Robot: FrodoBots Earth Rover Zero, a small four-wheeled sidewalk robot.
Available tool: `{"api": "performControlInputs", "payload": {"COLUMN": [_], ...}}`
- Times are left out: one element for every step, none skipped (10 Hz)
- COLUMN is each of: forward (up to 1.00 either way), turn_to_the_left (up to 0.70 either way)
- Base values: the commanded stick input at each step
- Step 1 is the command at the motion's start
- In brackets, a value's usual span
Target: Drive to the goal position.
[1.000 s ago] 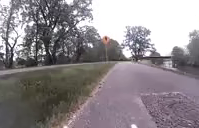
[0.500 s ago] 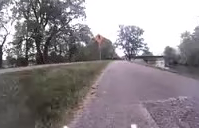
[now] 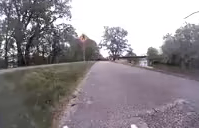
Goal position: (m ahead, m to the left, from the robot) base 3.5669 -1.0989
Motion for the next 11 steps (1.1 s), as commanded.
{"api": "performControlInputs", "payload": {"forward": [1.0, 1.0, 1.0, 1.0, 1.0, 1.0, 1.0, 1.0, 1.0, 1.0, 1.0], "turn_to_the_left": [0.0, 0.0, 0.0, 0.0, 0.0, 0.0, 0.0, 0.0, 0.0, 0.0, 0.0]}}
